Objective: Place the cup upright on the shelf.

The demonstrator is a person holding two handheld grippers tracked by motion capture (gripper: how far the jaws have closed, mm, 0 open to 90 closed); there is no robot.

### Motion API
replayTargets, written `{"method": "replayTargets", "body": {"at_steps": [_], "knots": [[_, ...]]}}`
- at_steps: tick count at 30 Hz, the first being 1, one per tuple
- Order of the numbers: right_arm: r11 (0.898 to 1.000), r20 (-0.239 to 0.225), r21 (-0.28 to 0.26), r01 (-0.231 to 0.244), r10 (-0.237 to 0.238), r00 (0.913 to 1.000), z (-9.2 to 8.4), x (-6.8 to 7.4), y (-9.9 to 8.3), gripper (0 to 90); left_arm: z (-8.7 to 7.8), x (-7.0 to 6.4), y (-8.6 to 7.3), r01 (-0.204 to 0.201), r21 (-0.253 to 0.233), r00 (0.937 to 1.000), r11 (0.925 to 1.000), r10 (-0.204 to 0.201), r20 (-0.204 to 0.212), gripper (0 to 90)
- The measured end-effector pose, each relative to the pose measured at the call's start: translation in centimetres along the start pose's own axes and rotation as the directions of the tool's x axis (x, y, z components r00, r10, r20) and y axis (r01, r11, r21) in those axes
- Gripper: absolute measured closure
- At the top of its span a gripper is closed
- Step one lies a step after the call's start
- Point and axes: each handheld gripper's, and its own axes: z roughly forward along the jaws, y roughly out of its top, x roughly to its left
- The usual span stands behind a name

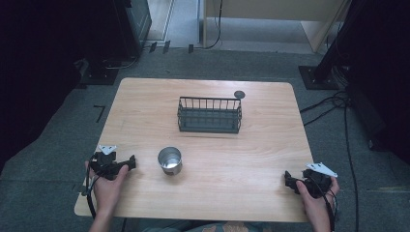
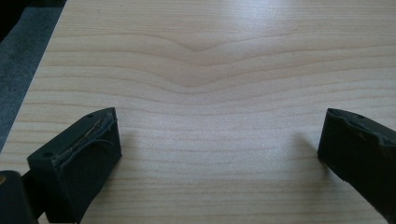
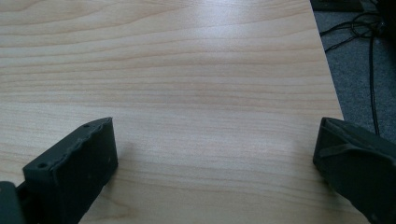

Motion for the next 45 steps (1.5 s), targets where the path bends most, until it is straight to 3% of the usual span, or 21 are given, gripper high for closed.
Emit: {"method": "replayTargets", "body": {"at_steps": [4,6,11,14,22,29,34,35,45], "knots": [[1.0,0.0,0.0,-0.001,0.001,1.0,0.0,0.0,0.0,0.0,-0.3,0.0,-0.1,-0.01,-0.007,0.9998,0.9999,0.01,-0.016,0.0],[1.0,0.0,0.0,0.0,0.0,1.0,0.0,0.0,0.0,0.0,-0.8,0.1,-0.1,0.001,-0.027,0.9998,0.9996,0.0,0.02,0.0],[1.0,-0.001,0.0,0.0,0.0,1.0,0.0,0.0,0.0,0.0,-1.9,-0.2,0.0,-0.005,-0.056,0.9995,0.9984,0.007,0.032,0.0],[1.0,-0.003,0.0,0.003,-0.003,1.0,0.1,0.0,0.1,0.0,-2.6,-0.5,0.3,0.016,-0.08,0.9979,0.9967,-0.011,0.064,0.0],[1.0,-0.007,0.0,0.007,-0.007,0.9999,0.2,0.1,0.2,0.0,-4.9,-1.7,0.9,0.011,-0.129,0.9926,0.9916,0.005,0.121,0.0],[1.0,-0.015,-0.001,0.015,-0.015,0.9998,0.3,0.5,0.3,0.0,-6.8,-3.1,1.8,0.006,-0.165,0.9798,0.9862,0.027,0.198,0.0],[1.0,0.02,-0.007,0.002,-0.002,0.9998,0.1,1.0,0.1,0.0,-8.3,-4.2,2.6,-0.013,-0.197,0.9717,0.9803,0.059,0.229,0.0],[1.0,-0.005,-0.004,0.009,-0.009,0.9999,0.1,1.1,0.1,0.3,-8.5,-4.4,2.8,-0.021,-0.202,0.9693,0.9793,0.069,0.236,0.0],[1.0,-0.015,0.0,0.016,-0.016,0.9998,0.1,1.1,0.1,0.0,-8.9,-7.0,3.4,-0.037,-0.214,0.9483,0.9762,0.102,0.301,0.0]]}}
